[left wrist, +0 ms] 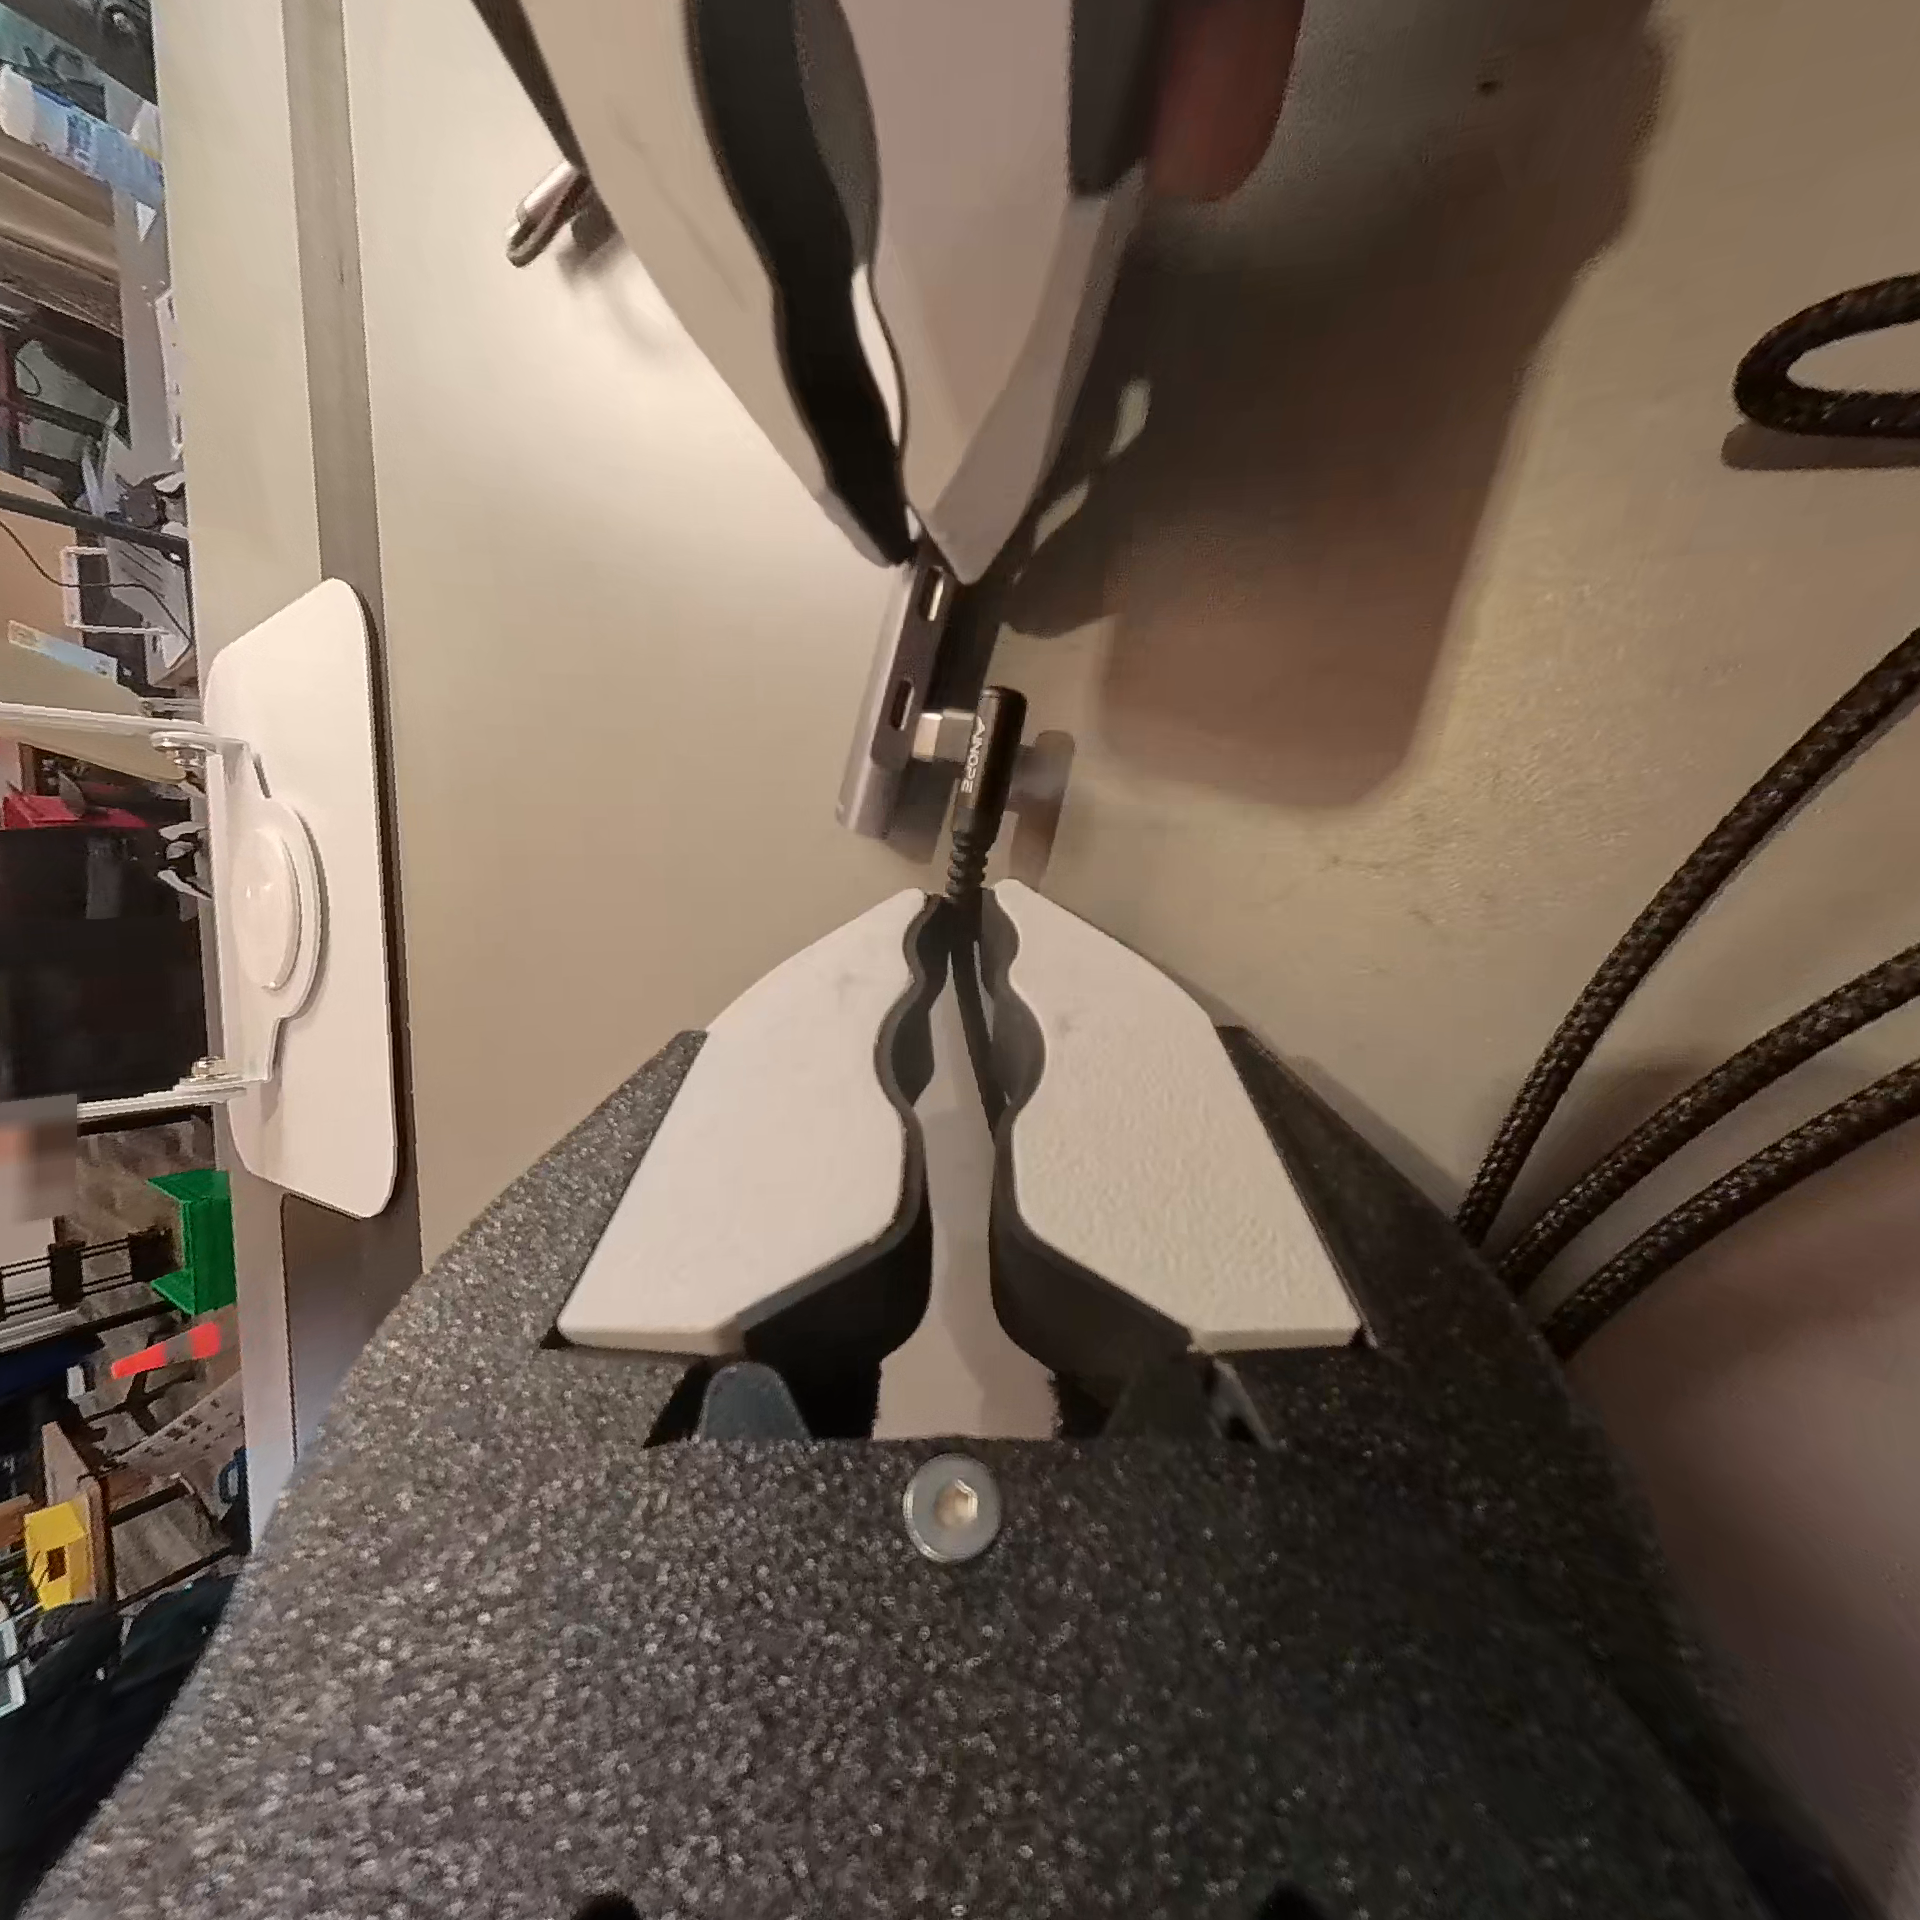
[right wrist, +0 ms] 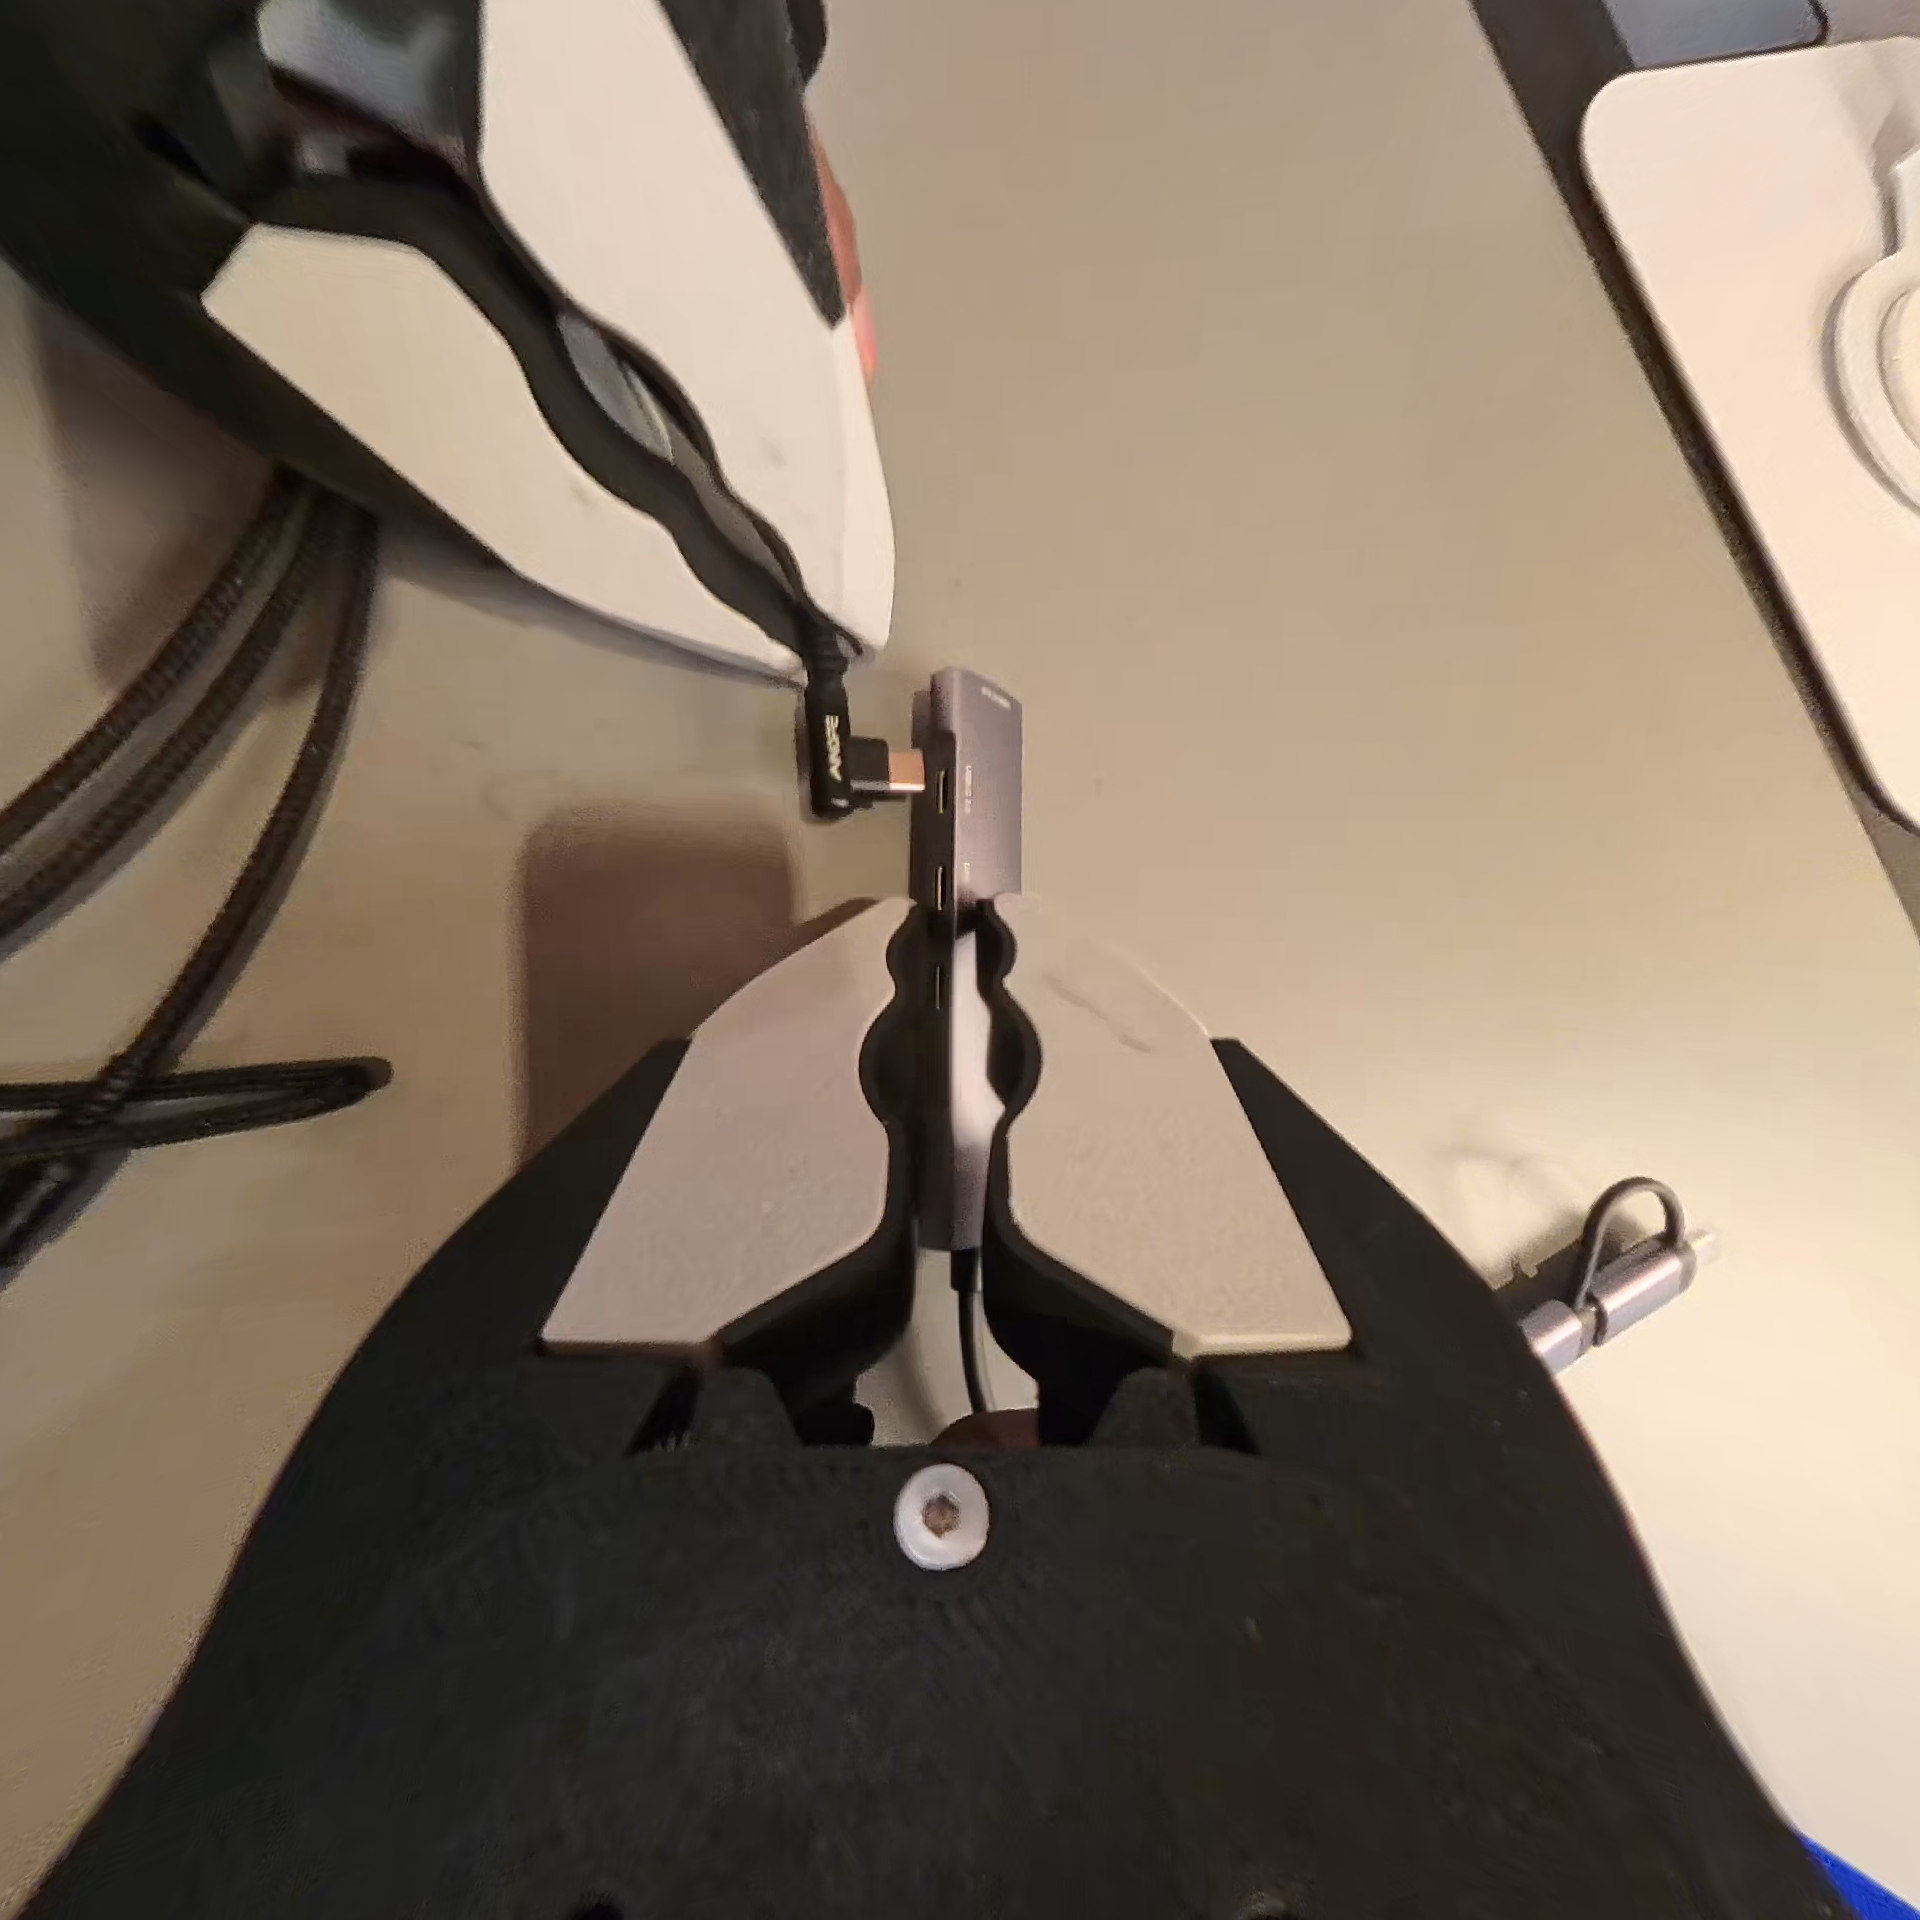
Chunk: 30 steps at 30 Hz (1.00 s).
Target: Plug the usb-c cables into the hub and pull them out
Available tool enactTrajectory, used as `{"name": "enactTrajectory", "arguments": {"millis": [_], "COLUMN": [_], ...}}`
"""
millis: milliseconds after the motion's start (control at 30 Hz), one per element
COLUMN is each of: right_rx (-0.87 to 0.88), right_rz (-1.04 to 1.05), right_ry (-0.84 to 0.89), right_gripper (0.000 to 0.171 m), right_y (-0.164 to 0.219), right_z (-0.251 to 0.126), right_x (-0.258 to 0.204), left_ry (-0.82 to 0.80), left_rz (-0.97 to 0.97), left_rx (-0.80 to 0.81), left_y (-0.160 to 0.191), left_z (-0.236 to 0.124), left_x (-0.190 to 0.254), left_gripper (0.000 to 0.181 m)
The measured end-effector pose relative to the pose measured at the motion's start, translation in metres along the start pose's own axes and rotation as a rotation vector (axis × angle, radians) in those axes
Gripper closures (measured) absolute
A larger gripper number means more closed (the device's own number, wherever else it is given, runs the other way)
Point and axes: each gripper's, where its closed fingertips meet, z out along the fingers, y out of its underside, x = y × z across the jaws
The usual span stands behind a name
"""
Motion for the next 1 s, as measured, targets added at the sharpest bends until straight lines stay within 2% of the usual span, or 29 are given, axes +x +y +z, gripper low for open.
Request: {"name": "enactTrajectory", "arguments": {"millis": [133, 167, 333, 433, 600, 1000], "right_rx": [0.009, 0.018, 0.039, 0.074, 0.105, 0.061], "right_rz": [-0.019, -0.031, -0.061, -0.058, -0.115, -0.069], "right_ry": [-0.01, -0.021, -0.035, -0.026, -0.045, -0.006], "right_gripper": [0.163, 0.171, 0.171, 0.155, 0.146, 0.154], "right_y": [-0.001, -0.002, -0.004, -0.009, -0.016, -0.015], "right_z": [0.001, 0.0, -0.002, -0.002, 0.004, 0.01], "right_x": [-0.003, -0.005, -0.008, -0.007, -0.019, -0.014], "left_ry": [0.004, 0.005, 0.003, -0.005, -0.012, -0.047], "left_rz": [-0.003, -0.003, 0.008, 0.017, 0.025, 0.012], "left_rx": [0.004, 0.003, -0.003, -0.003, 0.008, 0.031], "left_y": [0.0, 0.0, 0.0, -0.001, -0.003, -0.002], "left_z": [0.0, -0.001, -0.001, -0.001, 0.0, 0.001], "left_x": [0.001, 0.001, 0.001, 0.001, 0.001, -0.005], "left_gripper": [0.175, 0.175, 0.175, 0.175, 0.175, 0.174]}}
